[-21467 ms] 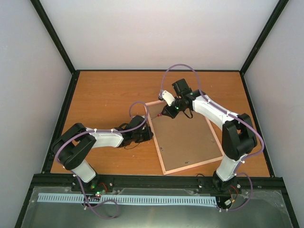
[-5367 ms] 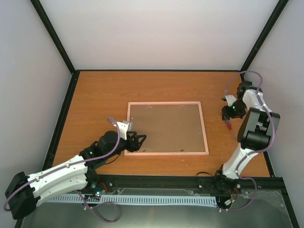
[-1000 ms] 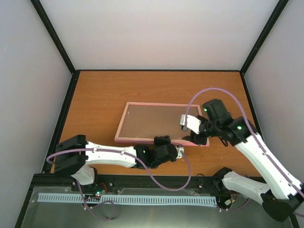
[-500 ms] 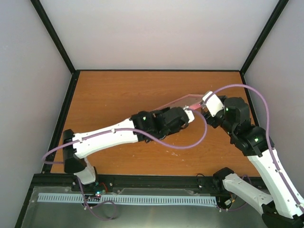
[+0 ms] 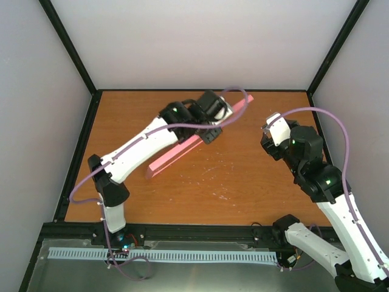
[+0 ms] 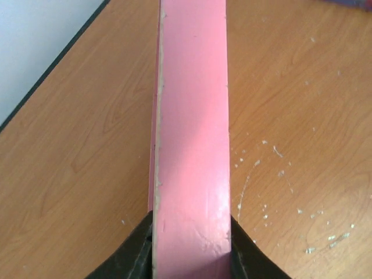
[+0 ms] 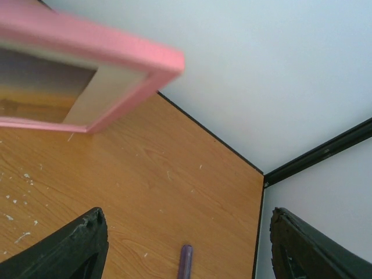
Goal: Take the photo out of the frame
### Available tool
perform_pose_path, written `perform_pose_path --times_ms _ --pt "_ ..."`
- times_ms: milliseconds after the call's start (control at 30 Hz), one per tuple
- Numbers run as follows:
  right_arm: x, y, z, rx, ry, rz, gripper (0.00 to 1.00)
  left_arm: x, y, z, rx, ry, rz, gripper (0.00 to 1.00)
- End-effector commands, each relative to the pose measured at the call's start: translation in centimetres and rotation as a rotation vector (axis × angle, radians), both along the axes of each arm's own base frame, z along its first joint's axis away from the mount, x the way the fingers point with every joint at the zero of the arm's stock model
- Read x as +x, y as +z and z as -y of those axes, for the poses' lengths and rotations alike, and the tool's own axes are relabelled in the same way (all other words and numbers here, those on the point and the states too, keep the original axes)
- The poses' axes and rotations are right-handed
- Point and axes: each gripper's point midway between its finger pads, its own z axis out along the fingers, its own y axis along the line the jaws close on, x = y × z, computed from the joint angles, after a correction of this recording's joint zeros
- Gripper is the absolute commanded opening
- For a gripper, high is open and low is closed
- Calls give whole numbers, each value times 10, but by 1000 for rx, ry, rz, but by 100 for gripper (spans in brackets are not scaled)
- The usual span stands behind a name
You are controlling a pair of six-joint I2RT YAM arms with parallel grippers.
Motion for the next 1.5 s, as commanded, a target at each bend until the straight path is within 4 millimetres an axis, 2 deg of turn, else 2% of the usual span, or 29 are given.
perform_pose_path --times_ms 0,167,267,400,600,700,767,933,1067,1200,1367,1467 --pt "5 -11 -5 27 4 -21 74 33 31 0 -349 100 -169 1" --pt "10 -23 -15 61 33 -53 74 79 27 -30 -481 211 -253 1" --pt "13 -30 -18 64 38 -71 74 99 13 -52 -509 269 -288 1" --pt "16 -46 -23 62 56 -99 74 111 -2 -75 -571 294 -325 1" --pt "21 -76 -37 81 103 -180 74 130 -1 -104 -673 338 -334 1" --pt "25 -90 -41 81 111 -207 73 136 10 -107 -682 358 -313 1" --pt "28 -97 -43 82 110 -224 73 137 24 -108 -696 366 -292 1" --pt "30 -104 -47 93 126 -247 73 136 67 -115 -731 371 -208 1" --pt "31 -108 -48 92 128 -256 73 132 81 -117 -741 369 -188 1" --pt "30 -112 -49 99 136 -269 73 126 95 -109 -794 325 -207 1" --pt "30 -115 -49 103 135 -276 73 118 130 -98 -902 248 -209 1" --pt "29 -118 -47 100 135 -279 73 119 134 -97 -924 248 -209 1"
